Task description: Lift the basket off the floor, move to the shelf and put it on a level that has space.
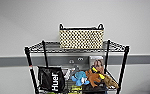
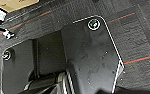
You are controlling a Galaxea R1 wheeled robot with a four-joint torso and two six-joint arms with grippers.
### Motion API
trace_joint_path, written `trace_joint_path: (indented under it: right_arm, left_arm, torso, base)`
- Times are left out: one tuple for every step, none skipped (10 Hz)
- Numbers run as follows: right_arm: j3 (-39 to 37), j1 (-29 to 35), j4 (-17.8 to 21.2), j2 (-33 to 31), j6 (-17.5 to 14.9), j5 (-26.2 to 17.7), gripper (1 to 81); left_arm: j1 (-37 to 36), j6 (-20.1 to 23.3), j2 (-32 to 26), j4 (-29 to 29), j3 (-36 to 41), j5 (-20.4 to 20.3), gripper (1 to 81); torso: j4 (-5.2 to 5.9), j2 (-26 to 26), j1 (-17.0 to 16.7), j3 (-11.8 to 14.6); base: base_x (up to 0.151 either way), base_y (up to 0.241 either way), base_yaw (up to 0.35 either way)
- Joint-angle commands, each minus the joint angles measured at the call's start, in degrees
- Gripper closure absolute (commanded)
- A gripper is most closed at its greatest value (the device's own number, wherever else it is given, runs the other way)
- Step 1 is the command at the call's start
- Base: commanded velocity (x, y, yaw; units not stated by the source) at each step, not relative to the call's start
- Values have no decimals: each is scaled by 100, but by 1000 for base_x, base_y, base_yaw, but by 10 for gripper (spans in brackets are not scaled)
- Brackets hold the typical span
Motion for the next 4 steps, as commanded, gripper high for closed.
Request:
trace_joint_path:
  right_arm:
    - [-51, 329, -154, 6, -58, -316, 10]
    - [-68, 311, -162, 6, -58, -316, 10]
    - [-86, 303, -154, 6, -58, -316, 10]
    - [-86, 302, -162, 6, -58, -316, 10]
  left_arm:
    - [-357, 89, 169, 117, -196, 346, 10]
    - [-348, 71, 160, 100, -196, 338, 10]
    - [-348, 54, 143, 73, -196, 339, 10]
    - [-348, 36, 134, 64, -196, 338, 10]
  torso:
    - [0, 0, 0, 0]
    - [0, 0, 0, 0]
    - [0, 0, 0, 2]
    - [0, 0, 0, 2]
  base:
    - [0, 0, 0]
    - [0, 0, 0]
    - [0, 0, 0]
    - [0, 0, 0]
